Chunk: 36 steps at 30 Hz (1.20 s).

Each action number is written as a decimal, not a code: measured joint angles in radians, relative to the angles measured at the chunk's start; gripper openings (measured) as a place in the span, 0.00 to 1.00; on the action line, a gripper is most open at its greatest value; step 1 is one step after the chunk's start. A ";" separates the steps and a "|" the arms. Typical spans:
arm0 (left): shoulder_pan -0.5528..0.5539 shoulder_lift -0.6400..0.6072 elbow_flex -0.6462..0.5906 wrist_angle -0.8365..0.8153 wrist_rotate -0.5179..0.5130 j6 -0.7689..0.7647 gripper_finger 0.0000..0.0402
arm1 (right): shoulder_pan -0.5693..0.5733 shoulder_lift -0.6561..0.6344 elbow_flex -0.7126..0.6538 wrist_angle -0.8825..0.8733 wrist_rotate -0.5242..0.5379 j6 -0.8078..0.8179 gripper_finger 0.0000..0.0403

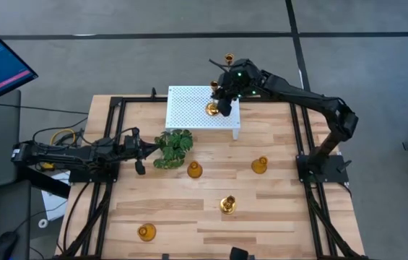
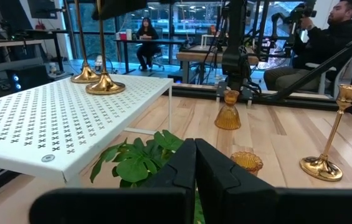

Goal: Pick & Place candle stick holders
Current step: Put the top gold candle holder on the shelf, then put the gold candle holder on the shelf

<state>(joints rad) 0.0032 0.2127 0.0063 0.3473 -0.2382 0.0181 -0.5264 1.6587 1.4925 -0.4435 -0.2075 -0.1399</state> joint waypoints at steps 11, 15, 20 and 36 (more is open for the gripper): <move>0.000 0.051 0.000 -0.003 0.000 0.000 0.01 | 0.010 -0.135 0.000 -0.178 0.001 -0.017 0.17; 0.000 0.087 0.000 -0.002 0.000 0.000 0.01 | 0.008 -0.187 0.000 -0.296 0.003 -0.037 0.17; 0.000 0.115 0.000 0.005 0.000 0.000 0.01 | 0.021 -0.240 -0.011 -0.440 0.003 -0.054 0.17; 0.000 0.130 0.000 0.020 0.000 0.000 0.01 | 0.102 -0.470 -0.348 -0.283 0.003 -0.053 0.12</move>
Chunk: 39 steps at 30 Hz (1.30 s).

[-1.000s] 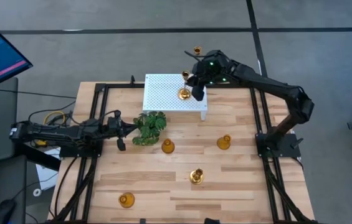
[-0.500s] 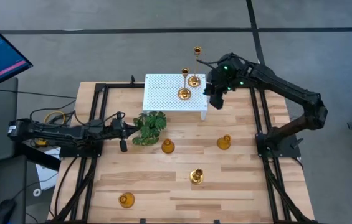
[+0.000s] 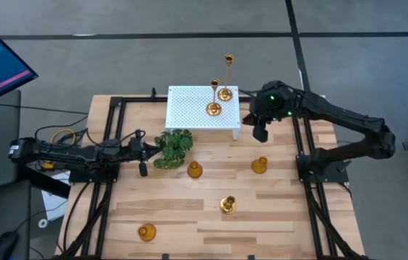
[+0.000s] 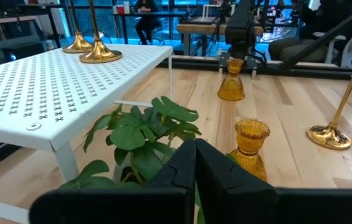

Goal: Pick & Place candle stick holders
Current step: Put the gold candle holder on the shelf

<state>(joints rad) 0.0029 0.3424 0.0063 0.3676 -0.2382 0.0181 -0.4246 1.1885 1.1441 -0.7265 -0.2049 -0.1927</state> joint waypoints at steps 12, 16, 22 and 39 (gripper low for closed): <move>0.000 0.000 0.000 0.008 0.000 0.000 0.01 | 0.068 -0.166 -0.246 0.222 -0.003 0.011 0.03; 0.000 0.000 0.000 0.008 0.000 0.000 0.01 | 0.101 -0.204 -0.328 0.319 -0.004 0.026 0.01; 0.000 0.000 0.000 0.008 0.000 0.000 0.01 | 0.127 -0.263 -0.448 0.472 0.000 0.025 0.00; 0.000 0.000 0.000 0.009 0.000 0.000 0.01 | 0.106 -0.364 -0.735 0.909 0.004 -0.027 0.00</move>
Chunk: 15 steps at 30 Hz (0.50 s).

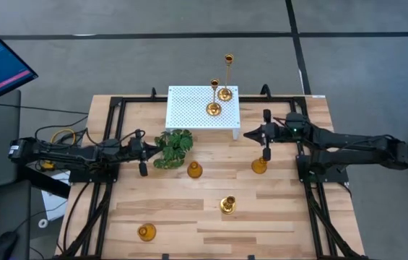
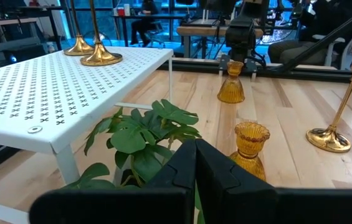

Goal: Pick & Place candle stick holders
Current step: Put the gold candle holder on the shelf

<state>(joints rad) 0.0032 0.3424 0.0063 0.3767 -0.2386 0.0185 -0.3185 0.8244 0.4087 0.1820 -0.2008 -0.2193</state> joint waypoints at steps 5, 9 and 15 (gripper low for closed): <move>0.000 0.000 0.000 0.001 0.000 0.000 0.01 | -0.019 0.035 -0.006 0.005 0.000 0.078 0.00; 0.000 0.000 0.000 0.003 0.000 0.000 0.01 | -0.026 0.064 -0.006 0.044 0.000 0.124 0.00; 0.000 0.000 0.000 0.005 0.000 0.000 0.01 | 0.005 0.096 -0.005 0.010 -0.041 0.126 0.00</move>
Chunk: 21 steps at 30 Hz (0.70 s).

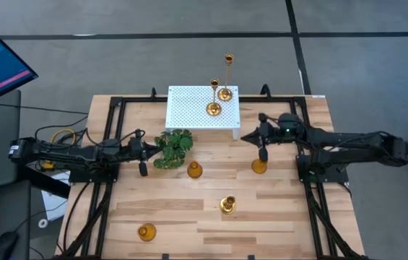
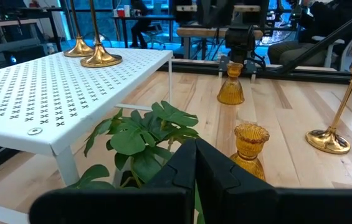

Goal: Pick & Place candle stick holders
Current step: Put the gold candle holder on the shelf

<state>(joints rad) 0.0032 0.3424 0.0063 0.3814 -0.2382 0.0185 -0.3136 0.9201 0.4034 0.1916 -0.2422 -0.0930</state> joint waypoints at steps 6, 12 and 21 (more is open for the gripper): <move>0.000 0.000 0.000 0.000 0.000 0.000 0.01 | 0.117 0.043 0.000 -0.106 -0.022 -0.046 0.00; 0.000 0.000 0.000 0.001 0.000 0.000 0.01 | 0.246 0.108 0.000 -0.102 -0.022 -0.045 0.00; 0.000 0.000 0.000 0.001 0.000 0.000 0.01 | 0.389 0.175 0.000 -0.068 -0.021 0.051 0.00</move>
<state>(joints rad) 0.0032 0.3424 0.0063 0.3824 -0.2382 0.0185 0.0757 1.0950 0.4038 0.1233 -0.2630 -0.0416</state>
